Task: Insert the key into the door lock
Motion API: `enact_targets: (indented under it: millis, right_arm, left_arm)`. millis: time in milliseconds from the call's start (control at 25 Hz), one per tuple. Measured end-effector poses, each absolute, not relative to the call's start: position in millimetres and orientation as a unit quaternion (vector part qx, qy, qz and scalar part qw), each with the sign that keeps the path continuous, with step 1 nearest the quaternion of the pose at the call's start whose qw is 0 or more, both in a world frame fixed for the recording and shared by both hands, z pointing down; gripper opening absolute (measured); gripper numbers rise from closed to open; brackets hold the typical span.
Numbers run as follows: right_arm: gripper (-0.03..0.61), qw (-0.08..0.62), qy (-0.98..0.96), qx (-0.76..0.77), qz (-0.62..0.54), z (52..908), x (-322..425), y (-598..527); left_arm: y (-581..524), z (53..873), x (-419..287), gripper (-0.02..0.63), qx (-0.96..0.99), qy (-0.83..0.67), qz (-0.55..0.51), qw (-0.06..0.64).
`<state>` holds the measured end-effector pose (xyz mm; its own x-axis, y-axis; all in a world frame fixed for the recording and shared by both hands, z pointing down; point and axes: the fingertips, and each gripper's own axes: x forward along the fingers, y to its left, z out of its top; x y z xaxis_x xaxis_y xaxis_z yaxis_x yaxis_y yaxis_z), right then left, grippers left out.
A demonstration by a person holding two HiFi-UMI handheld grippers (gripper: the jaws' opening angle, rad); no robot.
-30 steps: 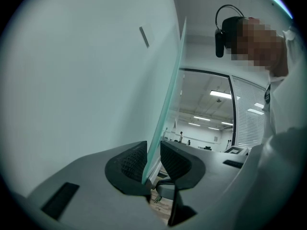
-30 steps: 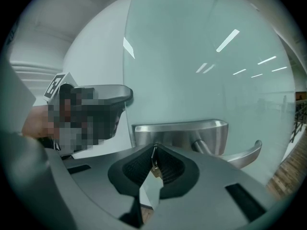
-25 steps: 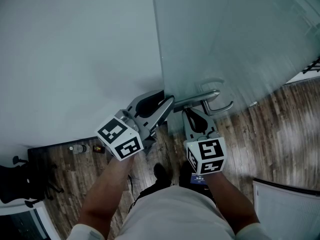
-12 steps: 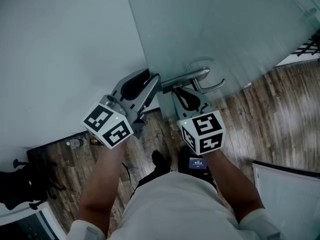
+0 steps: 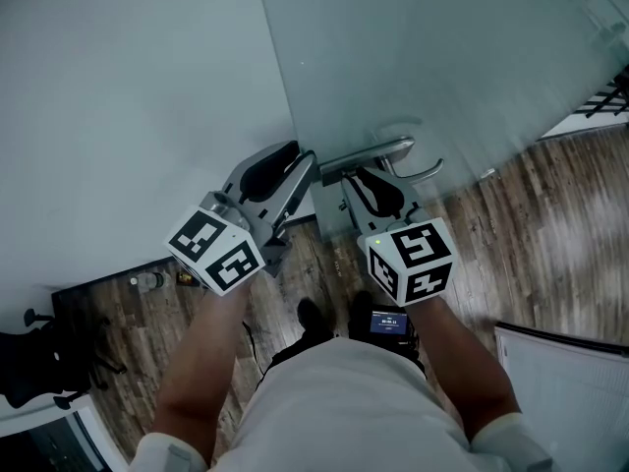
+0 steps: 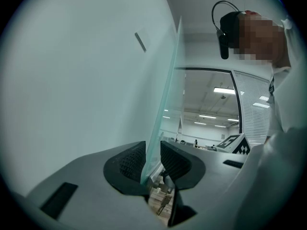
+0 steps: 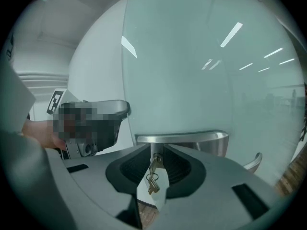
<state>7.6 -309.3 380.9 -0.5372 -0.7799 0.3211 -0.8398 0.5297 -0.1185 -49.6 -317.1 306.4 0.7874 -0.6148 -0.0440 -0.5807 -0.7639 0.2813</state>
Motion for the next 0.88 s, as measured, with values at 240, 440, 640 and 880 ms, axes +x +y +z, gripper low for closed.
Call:
enact_targets:
  millis: [240,440,640,880]
  right_arm:
    - [0.074,0.107,-0.867,0.469,0.128,374,14,-310]
    - [0.078,0.097,-0.866,0.474,0.126,366,25,-302]
    - [0.077,0.080,-0.863,0.482,0.127,355,37,-299]
    - [0.077,0.077,-0.855,0.497,0.123,344,54,-287]
  left_arm:
    - [-318,308,-51,0.097,0.935,-0.323,-0.069,0.130]
    - [-310,313,-53,0.097,0.932,-0.327,-0.070,0.138]
    - [-303,315,-61,0.097,0.929,-0.333,-0.075,0.141]
    - [-288,312,-74,0.097,0.924,-0.343,-0.083,0.145]
